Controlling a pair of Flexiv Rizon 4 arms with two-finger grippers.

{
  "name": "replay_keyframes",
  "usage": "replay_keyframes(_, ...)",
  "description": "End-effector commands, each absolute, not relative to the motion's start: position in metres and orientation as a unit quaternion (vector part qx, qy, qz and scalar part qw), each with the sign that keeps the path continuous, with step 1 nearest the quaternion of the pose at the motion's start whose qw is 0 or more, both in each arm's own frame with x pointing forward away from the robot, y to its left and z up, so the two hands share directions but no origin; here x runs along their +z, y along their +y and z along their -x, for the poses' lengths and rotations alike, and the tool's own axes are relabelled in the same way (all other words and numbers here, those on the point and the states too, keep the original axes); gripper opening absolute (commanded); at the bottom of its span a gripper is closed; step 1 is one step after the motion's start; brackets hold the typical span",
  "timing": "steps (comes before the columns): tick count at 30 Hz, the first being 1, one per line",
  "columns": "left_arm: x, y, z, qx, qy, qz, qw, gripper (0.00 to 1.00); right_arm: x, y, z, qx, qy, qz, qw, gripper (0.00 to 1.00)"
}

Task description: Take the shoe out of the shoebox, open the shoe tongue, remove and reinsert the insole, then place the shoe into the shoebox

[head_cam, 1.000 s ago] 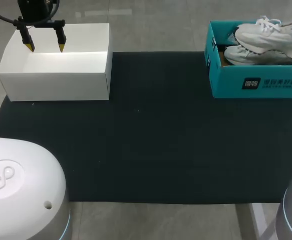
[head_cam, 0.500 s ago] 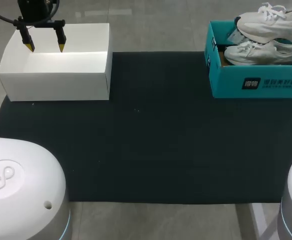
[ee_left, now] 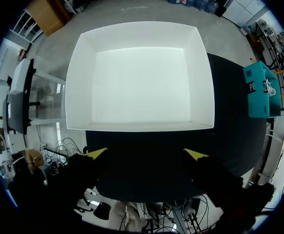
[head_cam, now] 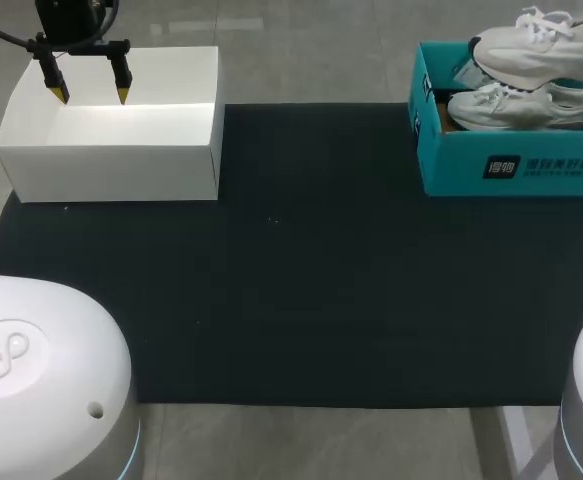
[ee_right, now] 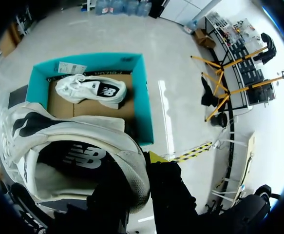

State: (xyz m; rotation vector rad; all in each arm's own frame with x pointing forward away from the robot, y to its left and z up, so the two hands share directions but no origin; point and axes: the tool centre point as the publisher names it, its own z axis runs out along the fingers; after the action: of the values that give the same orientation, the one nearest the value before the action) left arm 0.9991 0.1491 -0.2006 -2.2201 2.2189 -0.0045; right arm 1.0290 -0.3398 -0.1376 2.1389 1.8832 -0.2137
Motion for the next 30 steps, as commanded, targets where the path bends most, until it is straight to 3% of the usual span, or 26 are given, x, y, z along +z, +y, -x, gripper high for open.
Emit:
replay_keyframes(1, -0.2, 0.149, -0.999, -0.001, 0.707, 0.707, 0.001, 1.0, -0.13, -0.319, -1.003, -0.081, 0.646, -0.743, 0.157, 0.0)
replay_keyframes(22, -0.2, 0.149, -0.999, -0.001, 0.707, 0.707, 0.001, 1.0, -0.129, -0.239, -0.942, -0.085, 0.648, -0.738, 0.165, 0.0)
replay_keyframes(30, -0.2, 0.149, -0.999, -0.001, 0.707, 0.707, 0.001, 1.0, -0.129, -0.239, -0.942, -0.085, 0.648, -0.738, 0.165, 0.0)
